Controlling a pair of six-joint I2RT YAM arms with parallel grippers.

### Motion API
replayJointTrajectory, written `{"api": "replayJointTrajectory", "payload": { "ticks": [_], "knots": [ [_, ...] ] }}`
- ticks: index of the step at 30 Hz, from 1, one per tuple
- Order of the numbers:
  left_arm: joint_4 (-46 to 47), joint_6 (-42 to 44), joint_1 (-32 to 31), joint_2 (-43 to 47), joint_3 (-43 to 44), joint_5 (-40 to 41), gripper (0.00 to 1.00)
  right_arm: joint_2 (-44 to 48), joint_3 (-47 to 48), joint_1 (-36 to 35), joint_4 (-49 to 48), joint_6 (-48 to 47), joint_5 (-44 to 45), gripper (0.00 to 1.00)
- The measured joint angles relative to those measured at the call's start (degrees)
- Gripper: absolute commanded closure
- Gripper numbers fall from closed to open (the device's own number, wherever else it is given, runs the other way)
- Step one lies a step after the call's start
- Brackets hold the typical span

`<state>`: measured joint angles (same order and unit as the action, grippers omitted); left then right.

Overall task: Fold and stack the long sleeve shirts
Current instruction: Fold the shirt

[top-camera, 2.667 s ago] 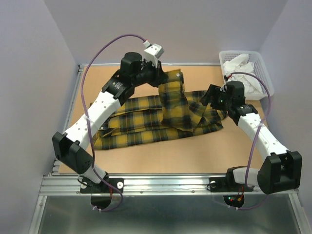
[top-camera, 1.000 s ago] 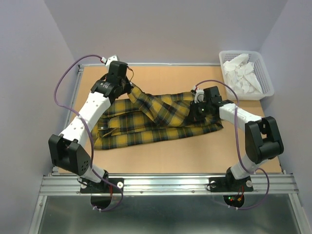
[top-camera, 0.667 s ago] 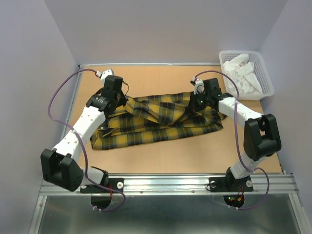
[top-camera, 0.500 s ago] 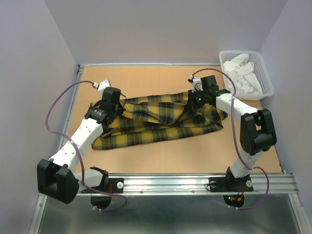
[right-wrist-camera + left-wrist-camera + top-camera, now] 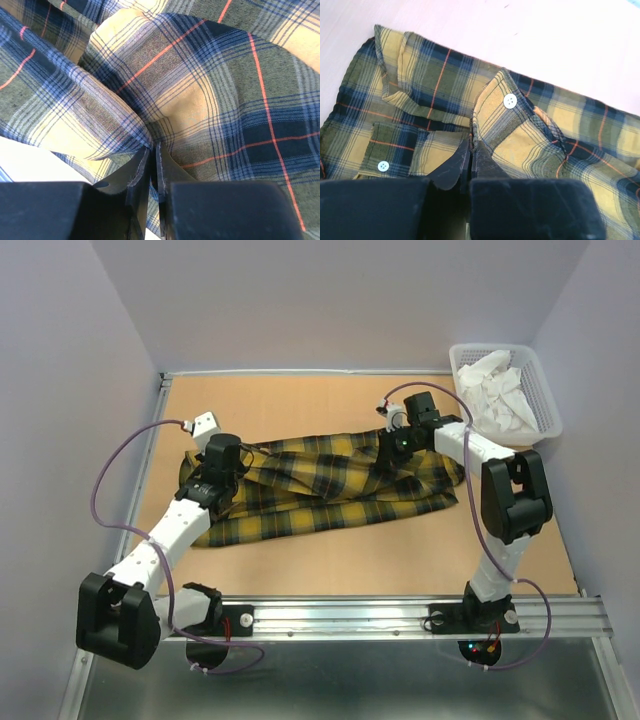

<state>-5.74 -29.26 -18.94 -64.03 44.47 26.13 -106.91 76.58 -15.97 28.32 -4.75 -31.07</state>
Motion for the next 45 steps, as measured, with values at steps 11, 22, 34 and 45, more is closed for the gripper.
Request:
{"api": "replayJointTrajectory", "payload": {
  "ticks": [11,22,34,45],
  "knots": [
    [8.66,0.87,4.22,-2.75,-4.70,0.87,1.00,-2.99,2.29,-1.29,1.11,1.18,0.02,0.74],
    [12.31,1.18,7.93,-8.17,-4.70,0.92,1.00,-3.54,5.25,-1.42,1.29,3.56,0.87,0.25],
    [8.79,-2.40,8.96,-14.49,-3.04,2.29,0.39,0.59,5.22,-1.44,1.33,6.84,7.56,0.16],
    [0.17,-2.34,9.31,-12.35,4.39,4.85,0.07,8.02,4.98,-1.44,1.27,10.19,19.04,0.22]
  ]
}}
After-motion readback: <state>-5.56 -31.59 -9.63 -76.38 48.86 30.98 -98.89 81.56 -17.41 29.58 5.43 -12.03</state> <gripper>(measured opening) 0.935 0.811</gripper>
